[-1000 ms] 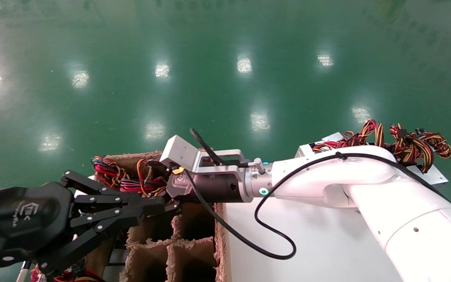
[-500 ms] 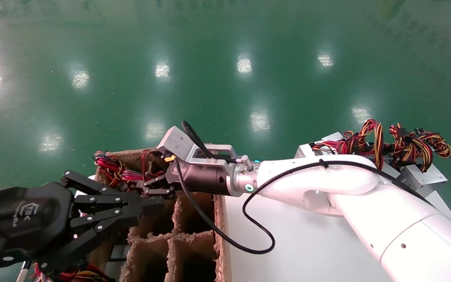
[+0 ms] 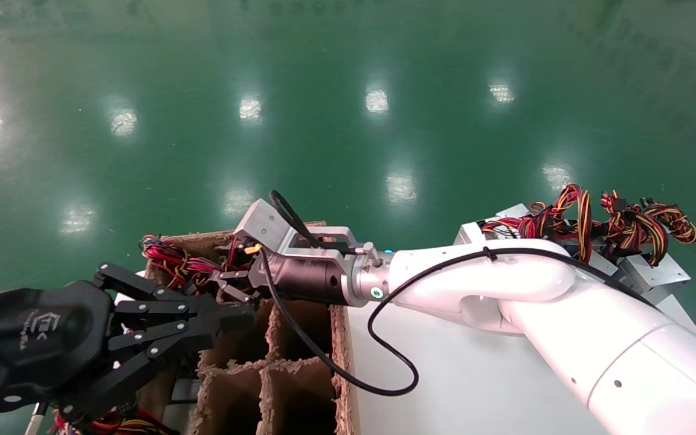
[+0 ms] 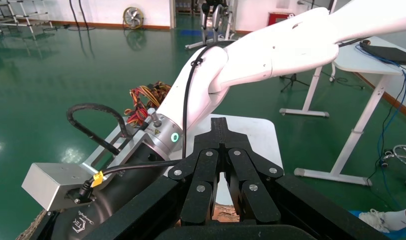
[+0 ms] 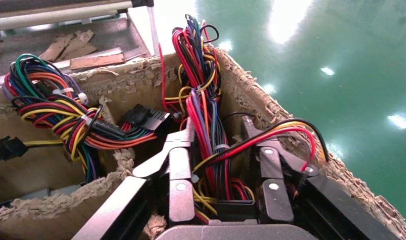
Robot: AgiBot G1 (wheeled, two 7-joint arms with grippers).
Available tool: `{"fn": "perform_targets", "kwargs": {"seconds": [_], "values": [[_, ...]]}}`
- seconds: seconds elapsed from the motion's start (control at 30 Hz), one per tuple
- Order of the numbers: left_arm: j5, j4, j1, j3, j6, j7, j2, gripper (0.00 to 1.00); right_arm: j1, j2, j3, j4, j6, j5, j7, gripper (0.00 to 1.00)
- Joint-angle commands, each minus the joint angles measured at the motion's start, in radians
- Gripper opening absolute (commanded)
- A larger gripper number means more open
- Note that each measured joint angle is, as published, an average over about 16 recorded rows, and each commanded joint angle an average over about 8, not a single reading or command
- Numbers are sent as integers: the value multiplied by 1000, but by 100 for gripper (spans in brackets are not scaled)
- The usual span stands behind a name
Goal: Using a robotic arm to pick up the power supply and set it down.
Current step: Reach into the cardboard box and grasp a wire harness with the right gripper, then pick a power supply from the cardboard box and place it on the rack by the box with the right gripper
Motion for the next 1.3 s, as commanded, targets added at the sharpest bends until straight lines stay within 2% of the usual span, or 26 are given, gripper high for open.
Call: {"fn": "perform_targets", "kwargs": {"seconds": [0.03, 0.37, 0.7, 0.97, 1.17, 1.3], "values": [[0, 0, 0, 0, 0, 0, 0, 0, 4, 1, -15, 0, 3, 14, -1, 0], [0, 0, 0, 0, 0, 0, 0, 0, 20, 5, -52, -18, -20, 95, -4, 0], [0, 0, 0, 0, 0, 0, 0, 0, 43, 12, -43, -63, -120, 194, -9, 0], [0, 0, 0, 0, 0, 0, 0, 0, 57, 21, -16, -124, -249, 278, -22, 0], [0, 0, 0, 0, 0, 0, 0, 0, 63, 27, 24, -210, -389, 367, 7, 0], [0, 0, 0, 0, 0, 0, 0, 0, 66, 26, 48, -273, -457, 420, 33, 0]]}}
